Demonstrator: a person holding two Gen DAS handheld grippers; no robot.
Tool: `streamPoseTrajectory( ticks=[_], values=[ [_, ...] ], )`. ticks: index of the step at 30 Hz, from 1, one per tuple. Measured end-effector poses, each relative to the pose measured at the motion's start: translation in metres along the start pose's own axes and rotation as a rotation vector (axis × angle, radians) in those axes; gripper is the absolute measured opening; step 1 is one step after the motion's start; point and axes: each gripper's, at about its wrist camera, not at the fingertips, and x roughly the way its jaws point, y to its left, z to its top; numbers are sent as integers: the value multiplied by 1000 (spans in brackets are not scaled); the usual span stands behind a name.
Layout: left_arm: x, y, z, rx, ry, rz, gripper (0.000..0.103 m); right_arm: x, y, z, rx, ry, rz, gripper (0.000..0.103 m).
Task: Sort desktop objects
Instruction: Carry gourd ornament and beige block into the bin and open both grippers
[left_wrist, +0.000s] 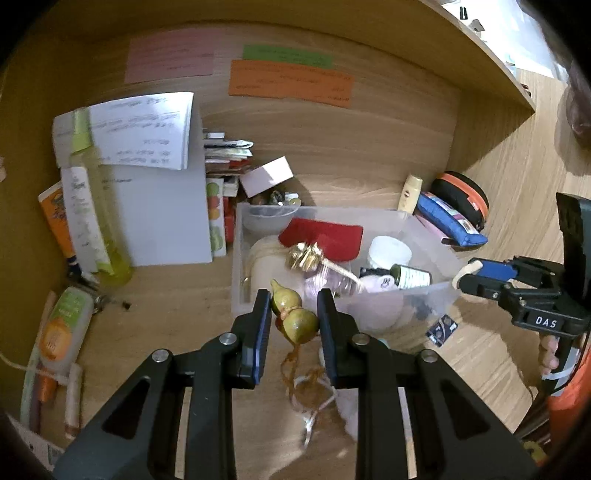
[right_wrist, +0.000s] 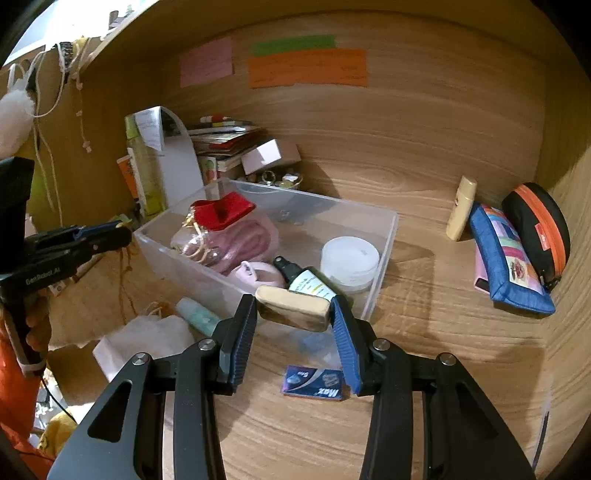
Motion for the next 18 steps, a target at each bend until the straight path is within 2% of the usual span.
streamPoseTrajectory(
  ticks=[7,18],
  values=[
    [18,-1,12,12,5,-1,25,12,-12,8,26,14,4,38],
    [47,10,9,-14,77,-6,25,32,-17,12,34,47,5,38]
  ],
)
